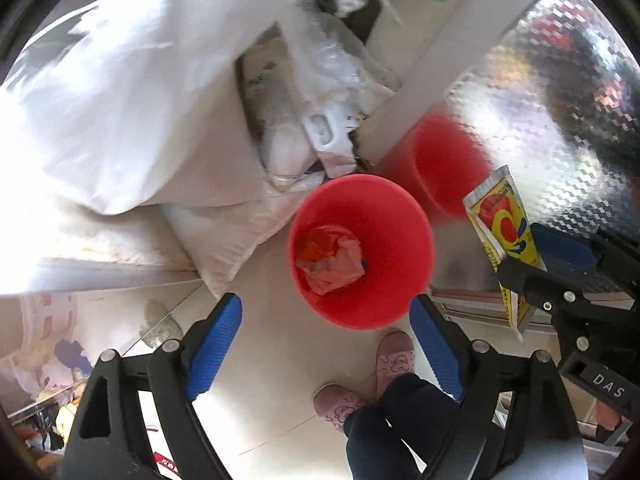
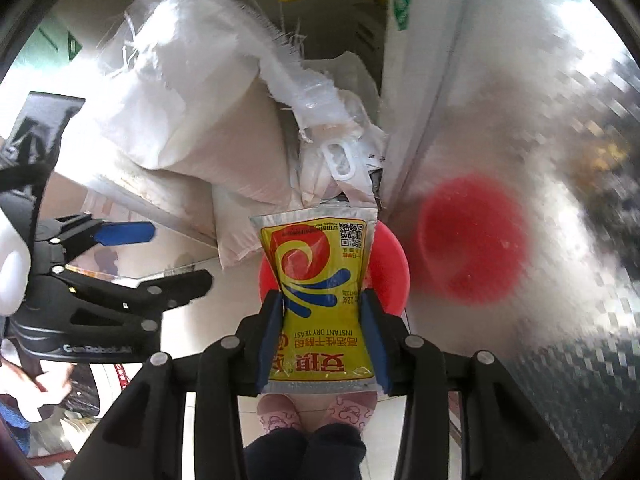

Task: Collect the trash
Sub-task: 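Carry the packet and tissue down and drop them into the red bin, then raise both tools back over the counter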

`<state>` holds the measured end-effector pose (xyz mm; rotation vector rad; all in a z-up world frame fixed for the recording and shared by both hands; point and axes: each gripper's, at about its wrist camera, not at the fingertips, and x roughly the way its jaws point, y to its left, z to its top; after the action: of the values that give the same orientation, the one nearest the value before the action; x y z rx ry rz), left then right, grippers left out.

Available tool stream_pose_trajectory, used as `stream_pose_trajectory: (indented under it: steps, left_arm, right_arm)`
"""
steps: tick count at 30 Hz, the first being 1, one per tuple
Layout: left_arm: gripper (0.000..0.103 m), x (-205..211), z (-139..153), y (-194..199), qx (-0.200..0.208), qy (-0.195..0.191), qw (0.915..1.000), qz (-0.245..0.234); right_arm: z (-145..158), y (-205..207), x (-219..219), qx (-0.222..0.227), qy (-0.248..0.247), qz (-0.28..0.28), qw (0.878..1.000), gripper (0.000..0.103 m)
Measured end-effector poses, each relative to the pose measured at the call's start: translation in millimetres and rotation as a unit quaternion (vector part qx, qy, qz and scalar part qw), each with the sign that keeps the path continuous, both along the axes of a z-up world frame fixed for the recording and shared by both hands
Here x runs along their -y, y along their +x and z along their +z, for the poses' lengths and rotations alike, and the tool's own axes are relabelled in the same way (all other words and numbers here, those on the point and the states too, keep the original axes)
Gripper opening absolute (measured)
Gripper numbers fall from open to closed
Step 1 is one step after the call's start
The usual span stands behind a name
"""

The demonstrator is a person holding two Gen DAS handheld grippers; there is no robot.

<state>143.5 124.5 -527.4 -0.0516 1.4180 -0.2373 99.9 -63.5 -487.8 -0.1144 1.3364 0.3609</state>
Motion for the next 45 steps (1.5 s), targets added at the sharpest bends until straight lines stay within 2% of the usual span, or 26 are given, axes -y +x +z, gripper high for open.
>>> stream_pose_trajectory:
  steps: [5, 9, 12, 17, 24, 29, 34, 41, 45]
  left_arm:
    - [0.084, -11.4, -2.0, -5.7, -0.004, 0.004, 0.9998, 0.017]
    - [0.084, -15.5, 7.5, -14.7, 0.001, 0.005, 0.9996, 0.027]
    - [0.084, -18.0, 20.0, -20.3, 0.004, 0.006, 0.9994, 0.033]
    - [0.084, -17.4, 55.4, -32.3, 0.008, 0.005, 0.9992, 0.038]
    - [0.084, -17.9, 151.0, -53.4, 0.044, 0.002, 0.9974, 0.057]
    - [0.084, -20.6, 226.7, -65.5, 0.050, 0.005, 0.9960, 0.073]
    - [0.084, -19.9, 304.4, -78.1, 0.083, 0.013, 0.9939, 0.072]
    - [0.084, -19.1, 391.4, -72.7, 0.132, 0.020, 0.9893, 0.059]
    - [0.084, -16.4, 423.0, -57.7, 0.159, 0.022, 0.9861, 0.042]
  right_arm:
    - [-4.6, -1.8, -9.3, 0.000, -0.007, 0.018, 1.000, 0.042]
    - [4.2, -7.2, -13.6, 0.026, -0.020, 0.029, 0.999, 0.052]
    - [12.4, -9.2, -16.8, 0.035, -0.019, 0.034, 0.999, 0.064]
    - [41.8, -15.5, -15.2, 0.039, -0.022, 0.034, 0.998, 0.066]
    - [125.8, -31.4, -18.2, 0.064, -0.011, 0.031, 0.997, 0.067]
    - [190.8, -44.7, -19.9, 0.081, -0.008, 0.023, 0.996, 0.067]
    - [257.6, -54.6, -16.1, 0.094, 0.008, 0.008, 0.996, 0.068]
    - [337.6, -57.7, -13.8, 0.134, 0.023, -0.008, 0.991, 0.068]
    - [370.1, -52.6, -8.7, 0.162, 0.028, -0.022, 0.986, 0.068]
